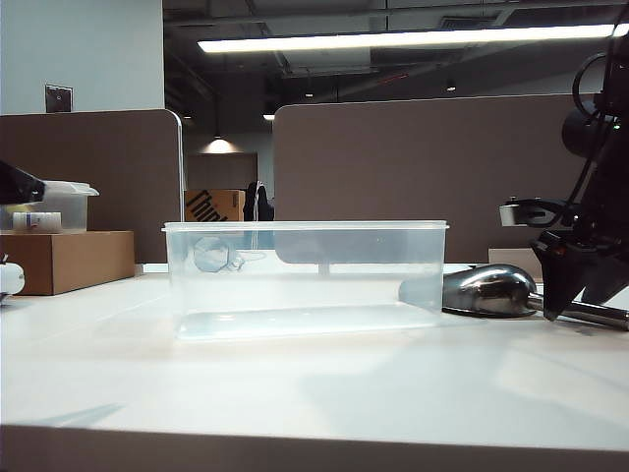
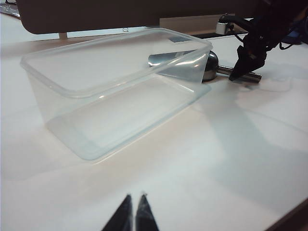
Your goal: Pick up the metal ice scoop from the table and place it inside the transparent plastic box.
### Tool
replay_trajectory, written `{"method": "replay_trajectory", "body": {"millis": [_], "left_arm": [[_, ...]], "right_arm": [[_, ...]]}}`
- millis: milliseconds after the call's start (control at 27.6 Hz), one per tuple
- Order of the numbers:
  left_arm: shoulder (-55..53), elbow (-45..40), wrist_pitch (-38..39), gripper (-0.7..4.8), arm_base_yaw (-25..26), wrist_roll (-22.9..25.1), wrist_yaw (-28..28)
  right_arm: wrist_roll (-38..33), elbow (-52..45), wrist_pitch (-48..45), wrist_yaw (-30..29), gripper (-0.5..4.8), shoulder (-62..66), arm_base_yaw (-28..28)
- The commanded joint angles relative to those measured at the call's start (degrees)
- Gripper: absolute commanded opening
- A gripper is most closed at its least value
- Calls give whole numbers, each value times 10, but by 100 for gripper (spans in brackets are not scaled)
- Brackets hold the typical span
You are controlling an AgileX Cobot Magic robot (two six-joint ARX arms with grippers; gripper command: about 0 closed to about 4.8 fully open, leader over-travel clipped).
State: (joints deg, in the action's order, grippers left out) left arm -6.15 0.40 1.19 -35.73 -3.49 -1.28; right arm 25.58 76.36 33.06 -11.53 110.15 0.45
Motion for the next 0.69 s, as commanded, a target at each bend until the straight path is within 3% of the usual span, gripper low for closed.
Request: {"method": "replay_trajectory", "body": {"millis": [36,109,615,688], "left_arm": [[0,0,-4,21,0,0,0],[0,0,-4,21,0,0,0],[-1,0,-4,21,0,0,0],[-3,0,-4,21,0,0,0]], "right_arm": [[2,2,-9,0,310,-2,0],[2,2,-12,0,291,-2,0],[-1,2,-3,0,287,18,6],[-1,2,-2,0,240,21,9]]}}
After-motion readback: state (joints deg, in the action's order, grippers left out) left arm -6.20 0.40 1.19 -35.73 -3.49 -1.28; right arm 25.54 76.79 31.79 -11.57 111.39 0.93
